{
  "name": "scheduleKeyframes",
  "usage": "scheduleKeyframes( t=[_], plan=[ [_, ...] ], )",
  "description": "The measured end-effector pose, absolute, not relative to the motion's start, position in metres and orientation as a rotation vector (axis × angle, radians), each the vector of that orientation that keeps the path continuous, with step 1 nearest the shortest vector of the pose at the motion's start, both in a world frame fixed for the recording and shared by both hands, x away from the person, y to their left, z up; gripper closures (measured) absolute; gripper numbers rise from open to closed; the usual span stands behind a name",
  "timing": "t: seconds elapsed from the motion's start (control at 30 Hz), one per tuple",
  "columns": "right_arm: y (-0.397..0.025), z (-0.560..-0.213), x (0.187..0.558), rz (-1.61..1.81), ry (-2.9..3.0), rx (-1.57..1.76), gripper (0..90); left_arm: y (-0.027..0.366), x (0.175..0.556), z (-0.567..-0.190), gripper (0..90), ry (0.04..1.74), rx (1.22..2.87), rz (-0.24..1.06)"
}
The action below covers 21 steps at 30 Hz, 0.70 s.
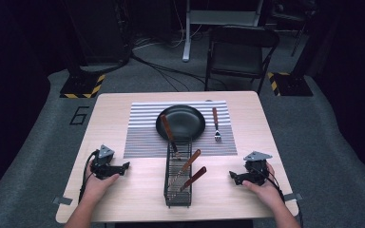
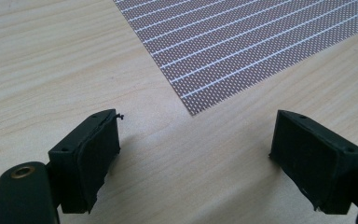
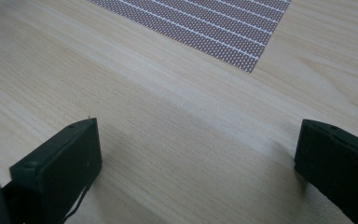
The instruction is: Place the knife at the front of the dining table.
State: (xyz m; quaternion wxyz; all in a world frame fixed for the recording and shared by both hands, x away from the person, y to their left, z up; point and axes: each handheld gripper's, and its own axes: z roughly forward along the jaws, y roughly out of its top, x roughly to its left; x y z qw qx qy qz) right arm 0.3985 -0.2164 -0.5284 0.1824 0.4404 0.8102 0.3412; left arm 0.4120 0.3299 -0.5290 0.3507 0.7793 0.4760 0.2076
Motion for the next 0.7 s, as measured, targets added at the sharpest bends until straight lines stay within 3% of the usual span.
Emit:
scheduleKeyframes(
  t=[0.23,0.43,0.7],
  plan=[
    [-0.217,-0.528,0.399,0.962,2.286,1.241,0.0,0.33,0.411,-0.529,16.6,1.238,2.006,0.546],
    [-0.217,-0.528,0.399,0.961,2.285,1.242,0.0,0.334,0.409,-0.525,26.7,1.267,1.987,0.504],
    [-0.216,-0.528,0.398,0.96,2.287,1.245,0.0,0.332,0.403,-0.516,31.9,1.252,1.98,0.517]
  ],
)
